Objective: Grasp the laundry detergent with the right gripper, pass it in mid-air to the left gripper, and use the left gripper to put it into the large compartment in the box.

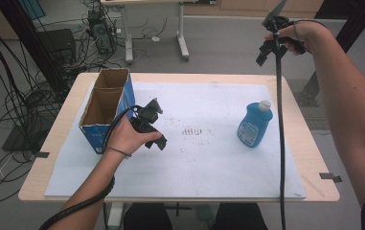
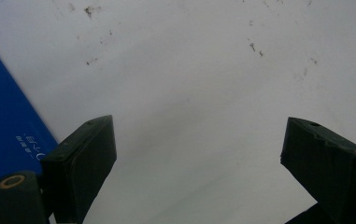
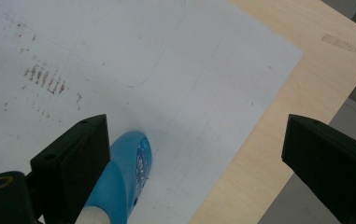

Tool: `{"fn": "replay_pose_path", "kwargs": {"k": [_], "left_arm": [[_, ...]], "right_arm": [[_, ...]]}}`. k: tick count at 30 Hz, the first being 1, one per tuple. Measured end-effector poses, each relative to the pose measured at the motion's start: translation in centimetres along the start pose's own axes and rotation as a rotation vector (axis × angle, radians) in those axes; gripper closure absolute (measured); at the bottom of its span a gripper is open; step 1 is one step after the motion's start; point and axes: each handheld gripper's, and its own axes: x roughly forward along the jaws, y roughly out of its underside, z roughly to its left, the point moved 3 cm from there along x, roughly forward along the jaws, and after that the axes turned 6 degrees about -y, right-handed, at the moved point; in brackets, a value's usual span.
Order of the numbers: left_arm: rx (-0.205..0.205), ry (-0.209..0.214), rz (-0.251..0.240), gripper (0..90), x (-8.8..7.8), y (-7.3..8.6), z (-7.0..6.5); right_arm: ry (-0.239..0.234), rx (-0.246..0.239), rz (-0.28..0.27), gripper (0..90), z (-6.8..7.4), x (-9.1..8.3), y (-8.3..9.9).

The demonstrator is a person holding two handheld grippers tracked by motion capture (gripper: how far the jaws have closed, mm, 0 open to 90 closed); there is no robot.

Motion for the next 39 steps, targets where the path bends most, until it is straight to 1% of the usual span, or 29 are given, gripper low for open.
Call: {"fn": "replay_pose_path", "kwargs": {"k": [1, 5, 7, 11, 17, 21, 22, 24, 28, 29, 30, 31, 33, 39], "left_arm": [[0.0, 0.0, -0.003, 10.8, 0.0, 0.0, 0.0], [-0.006, 0.002, -0.007, 10.8, -0.2, 0.0, 0.0], [-0.005, 0.002, -0.005, 10.8, -0.2, 0.0, 0.0], [-0.002, 0.001, -0.002, 10.8, -0.2, 0.0, -0.1], [-0.003, 0.003, 0.0, 10.8, -0.3, 0.0, -0.2], [-0.001, 0.005, -0.002, 10.8, -0.4, 0.0, -0.3], [0.004, 0.006, 0.001, 10.8, -0.4, 0.1, -0.3], [0.001, 0.008, -0.001, 10.8, -0.3, 0.1, -0.4], [0.005, 0.01, 0.005, 10.8, -0.2, 0.2, -0.6], [0.006, 0.01, 0.005, 10.8, -0.2, 0.3, -0.6], [0.006, 0.014, 0.005, 10.8, -0.2, 0.3, -0.6], [0.007, 0.015, 0.004, 10.8, -0.1, 0.3, -0.6], [0.004, 0.013, 0.005, 10.8, -0.1, 0.4, -0.7], [0.003, 0.017, 0.004, 10.7, -0.1, 0.5, -1.0]], "right_arm": [[-0.005, 0.0, -0.006, 7.7, 0.0, -0.1, 0.2], [-0.002, -0.001, -0.005, 7.7, 0.0, -0.1, 0.5], [-0.015, 0.004, -0.018, 7.7, 0.0, -0.3, 0.8], [-0.026, 0.009, -0.025, 7.7, 0.0, -0.6, 1.3], [-0.024, 0.004, -0.035, 7.7, 0.1, -1.2, 2.1], [-0.027, 0.0, -0.036, 7.7, 0.3, -1.3, 2.6], [-0.025, -0.003, -0.033, 7.7, 0.3, -1.3, 2.8], [-0.021, -0.005, -0.031, 7.6, 0.5, -1.5, 3.1], [-0.017, -0.018, -0.033, 7.5, 0.9, -2.0, 3.7], [-0.031, -0.025, -0.04, 7.5, 1.4, -2.3, 4.1], [-0.031, -0.025, -0.04, 7.5, 1.4, -2.3, 4.1], [-0.043, -0.034, -0.046, 7.5, 1.8, -2.6, 4.5], [-0.044, -0.034, -0.051, 7.4, 2.1, -2.7, 4.6], [-0.031, -0.056, -0.067, 7.6, 3.2, -3.5, 5.8]]}}
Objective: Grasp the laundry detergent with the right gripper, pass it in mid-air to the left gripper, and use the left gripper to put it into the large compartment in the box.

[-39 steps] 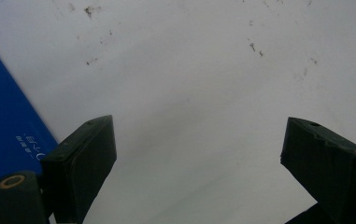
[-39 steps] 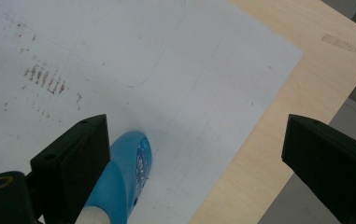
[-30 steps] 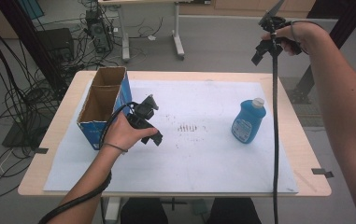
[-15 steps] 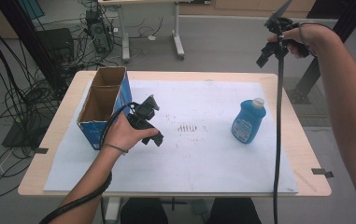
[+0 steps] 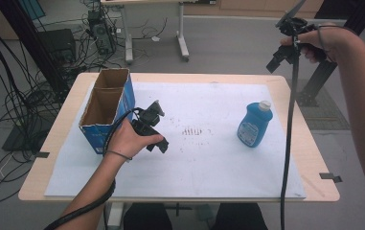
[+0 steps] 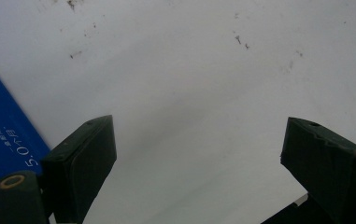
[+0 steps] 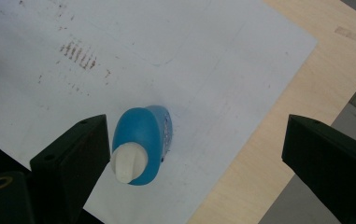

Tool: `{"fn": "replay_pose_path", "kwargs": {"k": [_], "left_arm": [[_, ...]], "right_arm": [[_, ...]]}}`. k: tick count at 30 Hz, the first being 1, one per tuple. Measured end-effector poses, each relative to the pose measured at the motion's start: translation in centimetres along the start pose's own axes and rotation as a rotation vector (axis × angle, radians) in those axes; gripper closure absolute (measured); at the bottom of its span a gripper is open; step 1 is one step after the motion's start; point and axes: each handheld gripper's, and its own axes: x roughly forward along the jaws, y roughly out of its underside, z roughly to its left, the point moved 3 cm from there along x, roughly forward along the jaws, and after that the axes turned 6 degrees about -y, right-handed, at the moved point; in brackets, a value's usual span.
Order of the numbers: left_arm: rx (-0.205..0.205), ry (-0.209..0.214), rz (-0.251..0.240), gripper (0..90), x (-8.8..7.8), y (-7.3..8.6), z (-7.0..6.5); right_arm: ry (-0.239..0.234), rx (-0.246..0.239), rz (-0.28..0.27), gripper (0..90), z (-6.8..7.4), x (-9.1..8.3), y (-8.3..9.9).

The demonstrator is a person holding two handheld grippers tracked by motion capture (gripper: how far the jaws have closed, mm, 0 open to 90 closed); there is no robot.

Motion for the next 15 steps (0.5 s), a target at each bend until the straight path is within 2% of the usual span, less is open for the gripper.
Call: {"fn": "replay_pose_path", "kwargs": {"k": [8, 13, 15], "left_arm": [[0.005, -0.004, 0.002, 10.7, -0.3, 0.1, -0.4], [0.005, -0.008, 0.004, 10.0, -0.4, 0.2, -0.7], [0.005, -0.008, 0.002, 10.0, -0.4, 0.2, -0.7]], "right_arm": [[0.023, -0.017, 0.011, 7.7, 1.3, -0.5, 1.5], [-0.004, -0.017, -0.004, 7.7, 1.8, -0.7, 2.6], [0.002, -0.023, -0.004, 7.8, 1.9, -0.8, 3.1]]}}
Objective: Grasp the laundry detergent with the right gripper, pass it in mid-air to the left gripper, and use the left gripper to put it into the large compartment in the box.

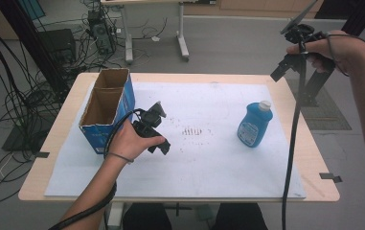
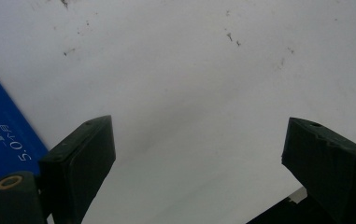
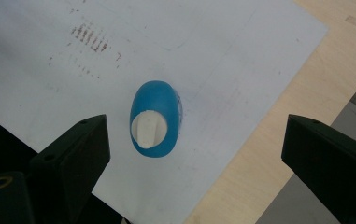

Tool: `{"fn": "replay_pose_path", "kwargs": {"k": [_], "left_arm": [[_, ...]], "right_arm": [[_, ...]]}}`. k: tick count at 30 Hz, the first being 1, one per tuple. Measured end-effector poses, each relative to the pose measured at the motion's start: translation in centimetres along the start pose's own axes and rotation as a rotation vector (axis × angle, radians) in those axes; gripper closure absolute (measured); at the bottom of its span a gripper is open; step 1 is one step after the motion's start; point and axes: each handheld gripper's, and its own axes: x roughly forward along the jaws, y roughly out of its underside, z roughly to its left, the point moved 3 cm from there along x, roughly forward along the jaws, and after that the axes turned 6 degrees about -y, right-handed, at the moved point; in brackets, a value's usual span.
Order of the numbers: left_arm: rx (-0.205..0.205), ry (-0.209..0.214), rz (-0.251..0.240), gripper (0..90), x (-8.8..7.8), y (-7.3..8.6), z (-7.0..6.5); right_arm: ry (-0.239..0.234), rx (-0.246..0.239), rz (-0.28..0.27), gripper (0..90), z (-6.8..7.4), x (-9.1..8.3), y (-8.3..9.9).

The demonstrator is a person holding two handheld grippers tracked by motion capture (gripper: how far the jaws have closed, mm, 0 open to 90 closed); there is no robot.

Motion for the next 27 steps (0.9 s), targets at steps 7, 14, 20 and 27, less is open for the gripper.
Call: {"fn": "replay_pose_path", "kwargs": {"k": [7, 14, 20, 27], "left_arm": [[0.0, 0.002, -0.007, 10.0, -0.3, 0.3, -0.4], [0.003, 0.005, -0.01, 10.1, -0.3, 0.4, -0.7], [0.012, 0.005, -0.016, 10.1, -0.5, 0.5, -1.0], [0.008, 0.011, -0.022, 10.0, -0.4, 0.9, -1.1]], "right_arm": [[-0.006, 0.012, 0.0, 7.7, 0.0, 0.1, 1.9], [-0.002, 0.002, 0.002, 7.8, 0.5, 0.3, 3.4], [0.0, -0.005, -0.002, 7.8, 0.8, 0.4, 4.5], [0.002, -0.014, -0.003, 7.9, 1.4, 0.7, 5.6]]}}
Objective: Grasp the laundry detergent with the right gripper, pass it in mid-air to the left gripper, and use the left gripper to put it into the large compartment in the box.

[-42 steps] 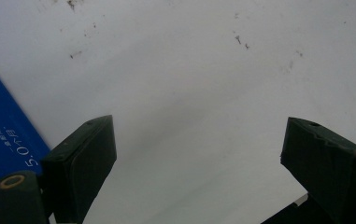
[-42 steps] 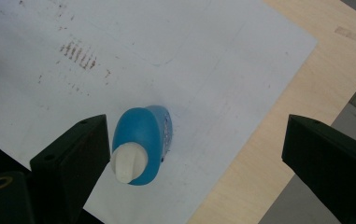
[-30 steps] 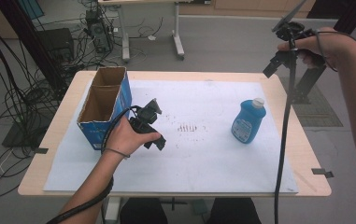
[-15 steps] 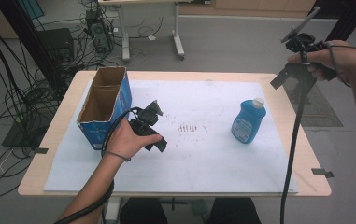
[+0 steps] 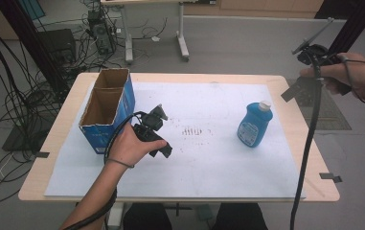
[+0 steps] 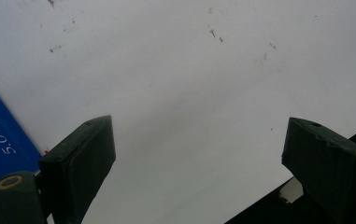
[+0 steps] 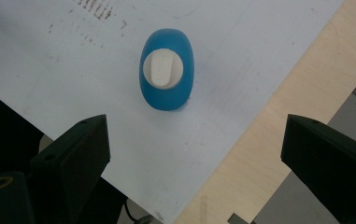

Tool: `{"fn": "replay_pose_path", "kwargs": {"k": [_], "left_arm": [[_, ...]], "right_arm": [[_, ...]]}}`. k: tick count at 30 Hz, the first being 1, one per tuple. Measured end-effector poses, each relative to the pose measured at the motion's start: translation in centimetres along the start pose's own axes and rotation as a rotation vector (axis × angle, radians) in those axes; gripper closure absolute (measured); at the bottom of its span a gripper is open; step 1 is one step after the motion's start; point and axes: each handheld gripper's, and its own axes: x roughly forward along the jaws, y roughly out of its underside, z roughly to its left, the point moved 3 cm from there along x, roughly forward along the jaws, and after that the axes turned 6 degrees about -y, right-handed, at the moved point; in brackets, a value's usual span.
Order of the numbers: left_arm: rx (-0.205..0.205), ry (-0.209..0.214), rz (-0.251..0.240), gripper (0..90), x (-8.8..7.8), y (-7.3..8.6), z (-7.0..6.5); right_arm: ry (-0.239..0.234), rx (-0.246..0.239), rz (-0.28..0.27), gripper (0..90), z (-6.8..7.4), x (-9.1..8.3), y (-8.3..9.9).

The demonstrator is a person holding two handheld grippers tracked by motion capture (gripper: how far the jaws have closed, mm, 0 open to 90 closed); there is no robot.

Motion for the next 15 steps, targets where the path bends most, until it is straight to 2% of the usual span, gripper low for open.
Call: {"fn": "replay_pose_path", "kwargs": {"k": [15], "left_arm": [[-0.001, 0.007, -0.002, 10.0, 0.1, 0.5, -0.2]], "right_arm": [[0.006, 0.004, 0.005, 7.8, 0.3, 1.4, 2.1]]}}
